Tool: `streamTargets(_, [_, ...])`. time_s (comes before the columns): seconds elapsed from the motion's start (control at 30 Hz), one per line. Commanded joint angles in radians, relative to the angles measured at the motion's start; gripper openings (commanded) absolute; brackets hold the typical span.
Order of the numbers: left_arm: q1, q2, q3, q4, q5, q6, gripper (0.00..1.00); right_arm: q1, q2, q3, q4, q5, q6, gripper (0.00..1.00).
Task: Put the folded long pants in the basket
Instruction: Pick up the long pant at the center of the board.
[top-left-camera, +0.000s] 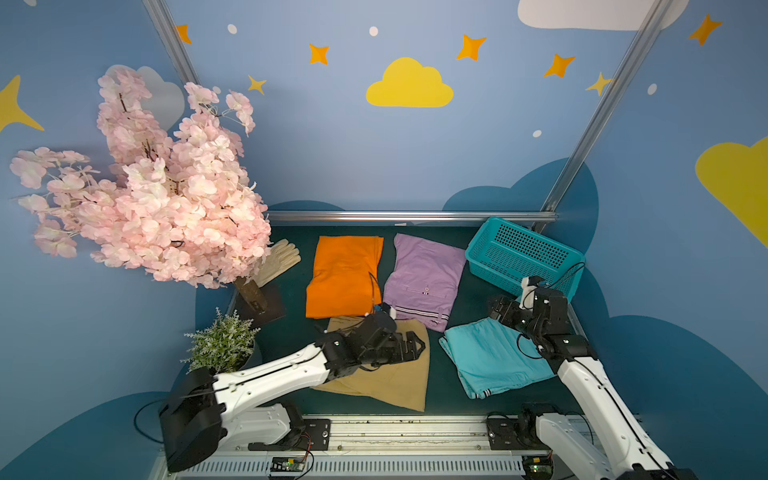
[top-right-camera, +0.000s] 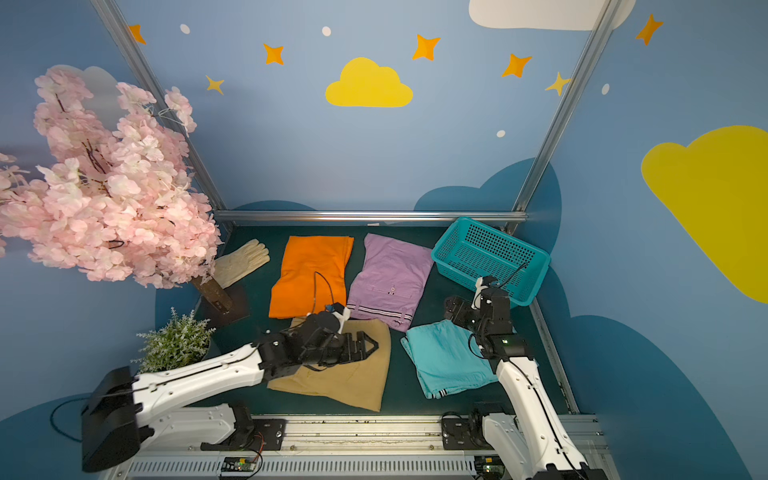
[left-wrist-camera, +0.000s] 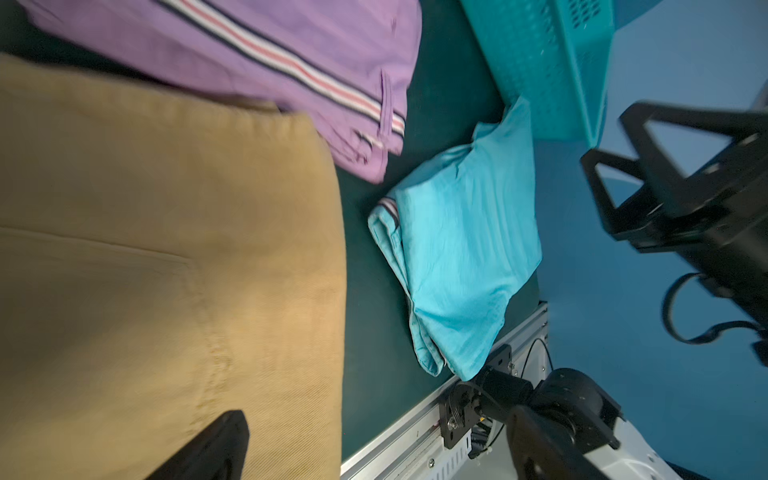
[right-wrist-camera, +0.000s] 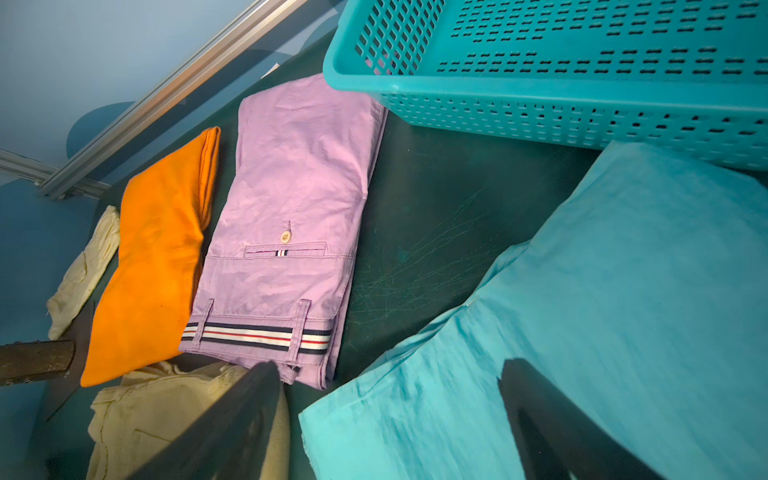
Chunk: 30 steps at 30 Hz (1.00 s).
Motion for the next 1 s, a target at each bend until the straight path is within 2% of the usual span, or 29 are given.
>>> streamTargets(0.0, [-0.051,0.174,0.055,0.117,-0.015,-0.082,0.99,0.0,-0.005,-0.013,-0.005,-0.038,-0.022,0.89])
streamTargets(0.17, [-0.061,0.417,0.169,0.306,0.135,-0.099,0.92,-0.001,-0.003,-0.013,-0.035,-0.048,-0.045,0.9])
streamTargets(0.3, [-0.09,0.523,0.246,0.329,0.15,-0.106,0.88,-0.001,0.009,-0.021,-0.019,-0.07,-0.026,0.91])
streamTargets(0.43, [-0.111,0.571,0.24,0.382,0.146,-0.141,0.85,-0.001,0.041,0.003,-0.021,-0.118,-0.017,0.91])
streamTargets(0.77, [-0.119,0.669,0.287,0.431,0.167,-0.136,0.77,-0.002,0.038,0.003,-0.055,-0.125,-0.009,0.9])
streamTargets(0.87, [-0.118,0.695,0.298,0.439,0.165,-0.13,0.63,-0.002,0.015,-0.012,-0.051,-0.11,0.004,0.9])
streamTargets(0.97, [-0.116,0.719,0.314,0.436,0.165,-0.126,0.55,-0.003,-0.004,-0.031,-0.033,-0.107,-0.006,0.91])
